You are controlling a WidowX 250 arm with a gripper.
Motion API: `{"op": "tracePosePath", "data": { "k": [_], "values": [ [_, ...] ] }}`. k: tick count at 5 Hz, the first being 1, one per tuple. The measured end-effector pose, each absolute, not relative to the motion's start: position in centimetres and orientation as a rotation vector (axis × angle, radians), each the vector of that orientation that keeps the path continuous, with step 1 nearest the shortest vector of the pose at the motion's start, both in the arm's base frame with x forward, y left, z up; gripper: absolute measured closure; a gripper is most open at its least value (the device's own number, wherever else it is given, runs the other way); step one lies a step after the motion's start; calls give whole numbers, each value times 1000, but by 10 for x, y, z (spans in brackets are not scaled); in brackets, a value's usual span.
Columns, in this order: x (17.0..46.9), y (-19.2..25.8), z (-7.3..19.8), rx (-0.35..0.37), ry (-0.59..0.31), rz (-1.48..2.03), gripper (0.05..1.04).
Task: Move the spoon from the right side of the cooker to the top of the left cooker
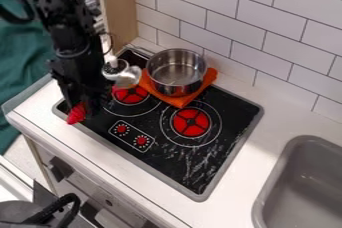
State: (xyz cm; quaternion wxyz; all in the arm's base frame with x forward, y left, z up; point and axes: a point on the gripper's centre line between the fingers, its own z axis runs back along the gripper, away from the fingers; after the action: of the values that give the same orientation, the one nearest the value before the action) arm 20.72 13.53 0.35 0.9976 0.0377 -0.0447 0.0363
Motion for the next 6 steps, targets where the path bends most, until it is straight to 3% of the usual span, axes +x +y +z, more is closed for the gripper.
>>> {"op": "tracePosePath", "data": {
  "k": [1,2,3,4,5,6],
  "values": [
    [206,138,-6,93,-81,84,694],
    [203,136,-25,86,-12,135,694],
    [207,134,-39,64,25,156,624],
    [210,133,-42,35,50,162,309],
    [211,127,-42,30,65,153,77],
    [216,121,-28,50,54,135,77]
  ]
}}
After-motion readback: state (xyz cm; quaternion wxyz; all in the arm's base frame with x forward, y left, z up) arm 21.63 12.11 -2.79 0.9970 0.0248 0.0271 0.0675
